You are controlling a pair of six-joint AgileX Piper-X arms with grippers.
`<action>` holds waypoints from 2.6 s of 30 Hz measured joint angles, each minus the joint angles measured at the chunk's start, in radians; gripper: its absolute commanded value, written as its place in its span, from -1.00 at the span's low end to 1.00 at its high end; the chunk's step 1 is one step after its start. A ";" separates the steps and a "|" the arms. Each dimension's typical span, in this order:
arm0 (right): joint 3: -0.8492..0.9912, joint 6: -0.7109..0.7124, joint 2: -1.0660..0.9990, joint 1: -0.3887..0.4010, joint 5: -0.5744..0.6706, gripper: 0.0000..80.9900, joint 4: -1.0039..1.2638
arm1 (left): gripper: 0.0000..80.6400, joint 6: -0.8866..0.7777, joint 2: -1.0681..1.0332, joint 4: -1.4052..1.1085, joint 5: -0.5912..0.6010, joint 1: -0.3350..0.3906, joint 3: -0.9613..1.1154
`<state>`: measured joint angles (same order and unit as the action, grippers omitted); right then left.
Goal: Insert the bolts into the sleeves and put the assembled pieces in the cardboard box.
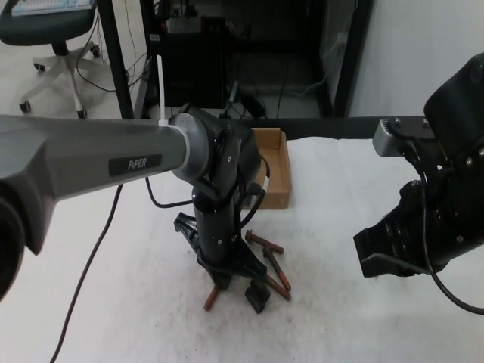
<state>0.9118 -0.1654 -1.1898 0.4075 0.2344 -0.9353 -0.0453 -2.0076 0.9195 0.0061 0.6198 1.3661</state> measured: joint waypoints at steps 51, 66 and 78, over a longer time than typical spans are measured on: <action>0.292 0.309 -0.583 0.211 0.038 -0.34 0.216 | -1.00 -0.067 1.130 -0.247 0.078 -0.188 -0.781; 0.363 0.334 -0.671 0.216 0.000 -0.34 0.109 | -1.00 -0.067 1.137 -0.224 0.078 -0.188 -0.781; 0.367 0.337 -0.724 0.274 -0.003 -0.33 0.109 | -1.00 -0.067 1.137 -0.224 0.078 -0.188 -0.781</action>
<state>1.2784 0.1717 -1.9134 0.6813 0.2317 -0.8266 -0.1123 -0.8708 0.6951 0.0845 0.4314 0.5856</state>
